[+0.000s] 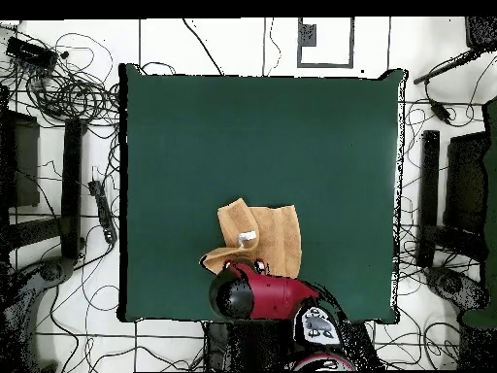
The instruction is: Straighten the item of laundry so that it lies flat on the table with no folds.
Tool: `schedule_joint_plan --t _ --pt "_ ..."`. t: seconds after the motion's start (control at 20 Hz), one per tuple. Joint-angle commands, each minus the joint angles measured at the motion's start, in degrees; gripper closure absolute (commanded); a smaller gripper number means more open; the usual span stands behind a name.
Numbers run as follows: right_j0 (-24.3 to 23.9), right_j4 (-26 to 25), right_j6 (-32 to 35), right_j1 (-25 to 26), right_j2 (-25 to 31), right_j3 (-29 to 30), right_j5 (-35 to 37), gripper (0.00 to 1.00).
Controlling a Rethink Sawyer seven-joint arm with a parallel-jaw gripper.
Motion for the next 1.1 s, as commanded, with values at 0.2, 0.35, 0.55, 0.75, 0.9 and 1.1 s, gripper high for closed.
schedule_joint_plan --t 0.2,0.35,0.55,0.75,0.9,1.1 --pt "-0.6 -0.3 9.1 2.6 6.6 -1.8 -4.5 0.0" --pt "0.1 0.0 9.3 2.1 6.1 -1.3 -4.3 0.0" --pt "1.6 0.6 9.9 1.1 5.6 -0.4 -4.1 0.0" --pt "4.3 1.8 10.9 0.0 4.6 -0.4 -3.6 0.0" --pt "6.1 2.8 11.8 -1.2 3.9 0.2 -3.0 0.0" --pt "8.1 3.7 12.8 -2.3 3.1 1.0 -2.8 0.0"
